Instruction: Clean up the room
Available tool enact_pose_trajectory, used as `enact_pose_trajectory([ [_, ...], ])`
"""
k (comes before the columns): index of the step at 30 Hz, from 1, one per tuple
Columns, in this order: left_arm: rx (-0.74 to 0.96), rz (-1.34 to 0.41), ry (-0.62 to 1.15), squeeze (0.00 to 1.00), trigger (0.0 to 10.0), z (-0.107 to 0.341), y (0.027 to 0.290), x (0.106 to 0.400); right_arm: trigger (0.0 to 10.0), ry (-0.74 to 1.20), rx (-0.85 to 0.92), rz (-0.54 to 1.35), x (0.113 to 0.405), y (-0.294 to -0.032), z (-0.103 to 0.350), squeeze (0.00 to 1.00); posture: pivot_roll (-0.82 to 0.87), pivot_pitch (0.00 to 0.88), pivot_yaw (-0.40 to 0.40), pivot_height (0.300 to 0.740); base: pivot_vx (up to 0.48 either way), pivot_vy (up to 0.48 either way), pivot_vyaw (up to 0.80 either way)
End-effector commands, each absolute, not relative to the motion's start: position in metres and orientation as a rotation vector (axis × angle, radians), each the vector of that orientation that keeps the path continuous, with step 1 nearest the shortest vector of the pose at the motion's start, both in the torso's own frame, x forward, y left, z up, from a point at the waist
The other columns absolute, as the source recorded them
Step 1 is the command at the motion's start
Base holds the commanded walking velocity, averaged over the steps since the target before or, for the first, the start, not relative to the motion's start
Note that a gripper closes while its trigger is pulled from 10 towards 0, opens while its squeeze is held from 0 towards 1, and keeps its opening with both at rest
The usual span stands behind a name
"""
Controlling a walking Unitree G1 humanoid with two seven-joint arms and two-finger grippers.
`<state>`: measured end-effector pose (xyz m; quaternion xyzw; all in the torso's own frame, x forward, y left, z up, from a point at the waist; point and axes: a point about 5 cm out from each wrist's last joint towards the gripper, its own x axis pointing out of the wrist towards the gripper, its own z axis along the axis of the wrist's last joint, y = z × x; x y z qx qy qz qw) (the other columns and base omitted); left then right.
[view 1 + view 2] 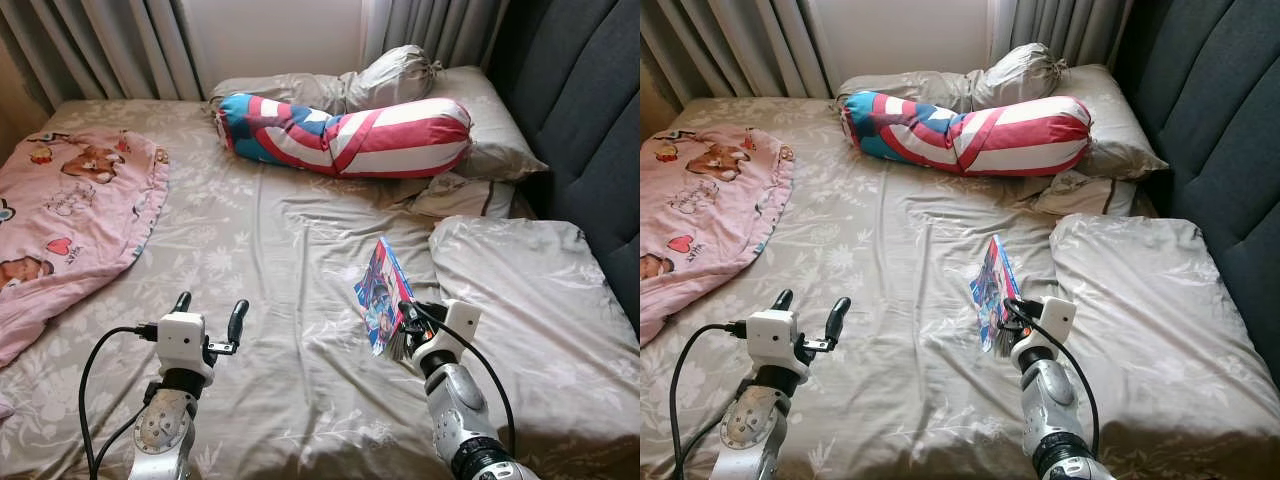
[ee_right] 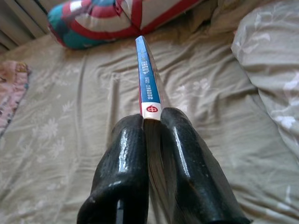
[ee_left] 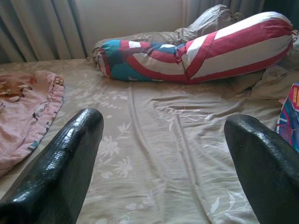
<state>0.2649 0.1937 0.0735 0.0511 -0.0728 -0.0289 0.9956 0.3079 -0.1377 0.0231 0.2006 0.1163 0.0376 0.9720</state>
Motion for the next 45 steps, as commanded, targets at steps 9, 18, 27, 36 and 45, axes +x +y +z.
enact_pose_trajectory([
  [9,0.095,-0.025,-0.121,0.0,10.0,0.076,0.198,0.263,10.0,0.235,0.388,0.112,0.311,-0.13,0.027,0.0,-0.09,0.084,-0.05,0.695,0.0,0.0,0.0],
  [18,0.091,-0.033,-0.122,0.0,10.0,0.079,0.195,0.265,10.0,0.217,0.39,0.118,0.31,-0.128,0.028,0.0,-0.09,0.083,-0.049,0.685,0.0,0.0,0.0],
  [27,0.088,-0.04,-0.118,0.0,10.0,0.08,0.194,0.266,10.0,0.241,0.387,0.123,0.31,-0.126,0.026,0.0,-0.09,0.081,-0.048,0.651,0.0,0.0,0.0],
  [36,0.084,-0.049,-0.112,0.0,10.0,0.08,0.19,0.267,10.0,0.23,0.361,0.13,0.309,-0.125,0.026,0.0,-0.09,0.083,-0.048,0.651,0.0,0.0,0.0],
  [45,0.072,-0.064,-0.115,0.0,10.0,0.083,0.188,0.269,10.0,0.196,0.334,0.131,0.317,-0.127,0.035,0.0,-0.09,0.089,-0.041,0.651,0.0,0.0,0.0],
])
